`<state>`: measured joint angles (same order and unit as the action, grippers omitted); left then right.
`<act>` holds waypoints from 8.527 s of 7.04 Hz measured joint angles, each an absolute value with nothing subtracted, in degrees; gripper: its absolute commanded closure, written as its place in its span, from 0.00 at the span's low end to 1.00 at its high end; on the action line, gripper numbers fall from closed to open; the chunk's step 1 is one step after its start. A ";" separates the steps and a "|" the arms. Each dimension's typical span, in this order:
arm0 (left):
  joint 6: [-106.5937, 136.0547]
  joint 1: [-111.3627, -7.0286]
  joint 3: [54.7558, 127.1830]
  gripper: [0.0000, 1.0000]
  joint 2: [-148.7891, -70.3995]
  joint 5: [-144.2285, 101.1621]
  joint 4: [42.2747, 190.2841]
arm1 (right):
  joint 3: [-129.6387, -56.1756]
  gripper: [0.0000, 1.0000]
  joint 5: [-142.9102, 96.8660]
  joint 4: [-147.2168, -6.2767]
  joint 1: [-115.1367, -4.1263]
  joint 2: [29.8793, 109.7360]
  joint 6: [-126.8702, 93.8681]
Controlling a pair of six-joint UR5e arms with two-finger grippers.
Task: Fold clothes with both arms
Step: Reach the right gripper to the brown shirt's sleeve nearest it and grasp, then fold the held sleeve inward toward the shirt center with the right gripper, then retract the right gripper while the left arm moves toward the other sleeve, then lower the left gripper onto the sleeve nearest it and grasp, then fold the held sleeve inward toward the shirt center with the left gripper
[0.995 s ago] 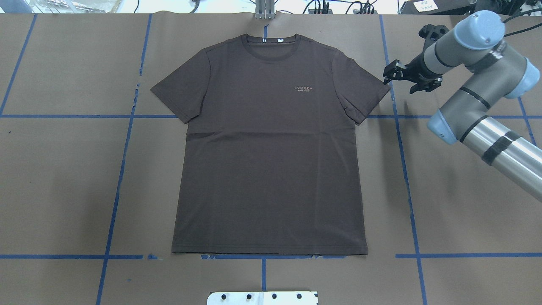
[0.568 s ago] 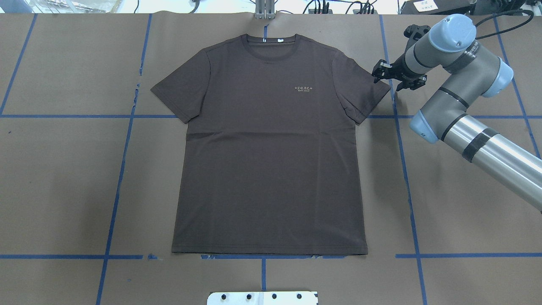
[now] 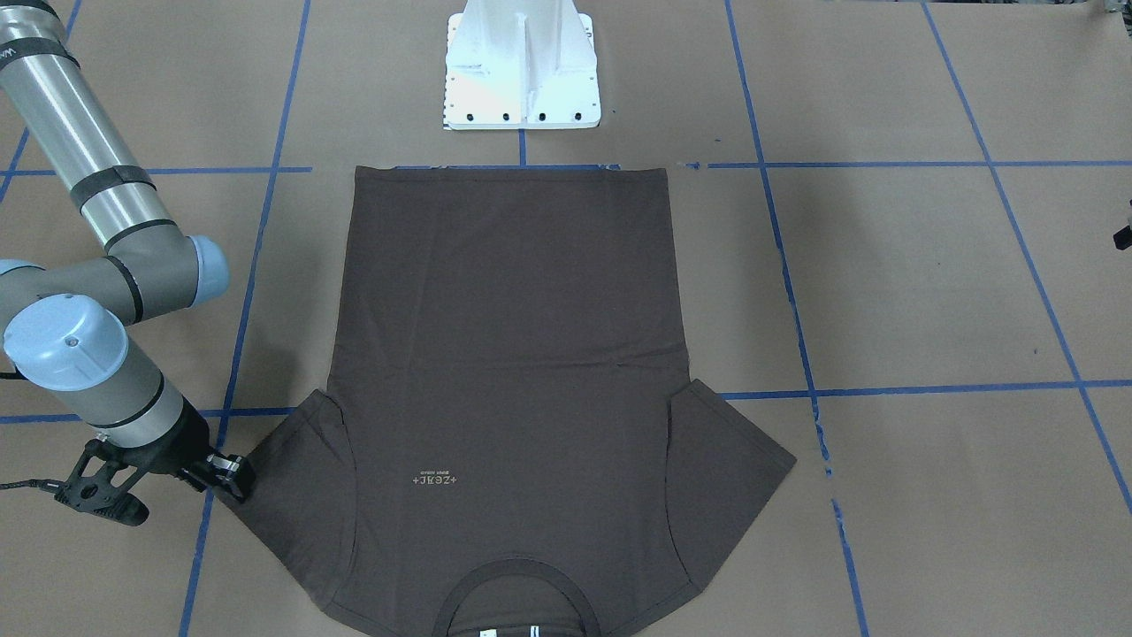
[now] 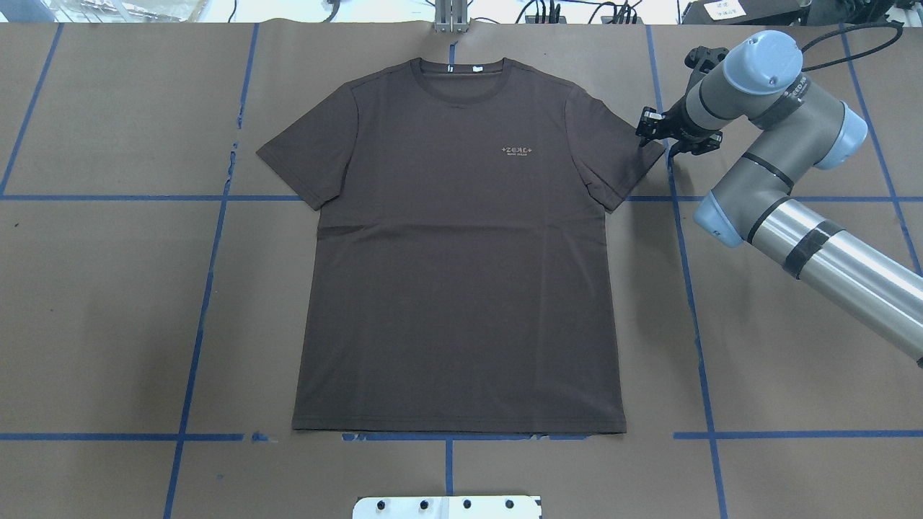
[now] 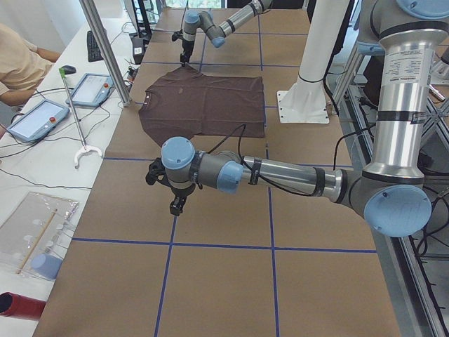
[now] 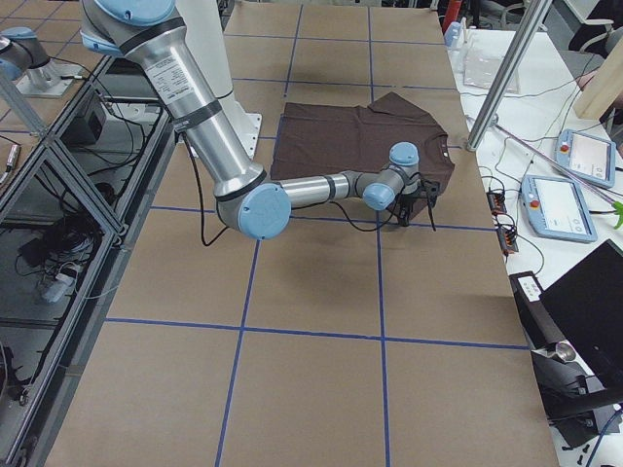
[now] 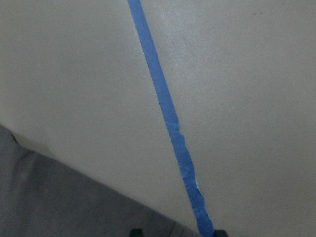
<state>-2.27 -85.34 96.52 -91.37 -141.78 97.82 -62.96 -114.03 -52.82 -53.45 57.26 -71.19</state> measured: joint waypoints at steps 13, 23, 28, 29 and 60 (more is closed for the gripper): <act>-1.37 -84.77 97.74 0.00 -91.90 -142.54 99.00 | -55.54 0.00 -108.45 -53.07 -47.32 41.40 -79.08; 64.20 -54.88 81.91 0.10 -117.60 -125.34 114.23 | -90.45 0.00 -132.98 -52.40 -59.67 69.18 -72.38; 68.83 -52.25 67.80 0.21 -126.70 -113.50 118.20 | -92.09 0.00 -133.39 -46.55 -63.24 77.30 -71.33; 68.68 -51.78 65.59 0.25 -127.42 -111.58 119.31 | -91.91 0.00 -133.16 -46.25 -63.24 77.55 -71.35; 80.54 -45.82 53.94 0.83 -143.32 -114.64 124.30 | -91.33 0.00 -132.31 -45.97 -63.19 77.22 -72.44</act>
<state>80.54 -45.82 53.94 -143.32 -114.64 124.30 -91.33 -132.31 -45.97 -63.19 77.22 -72.44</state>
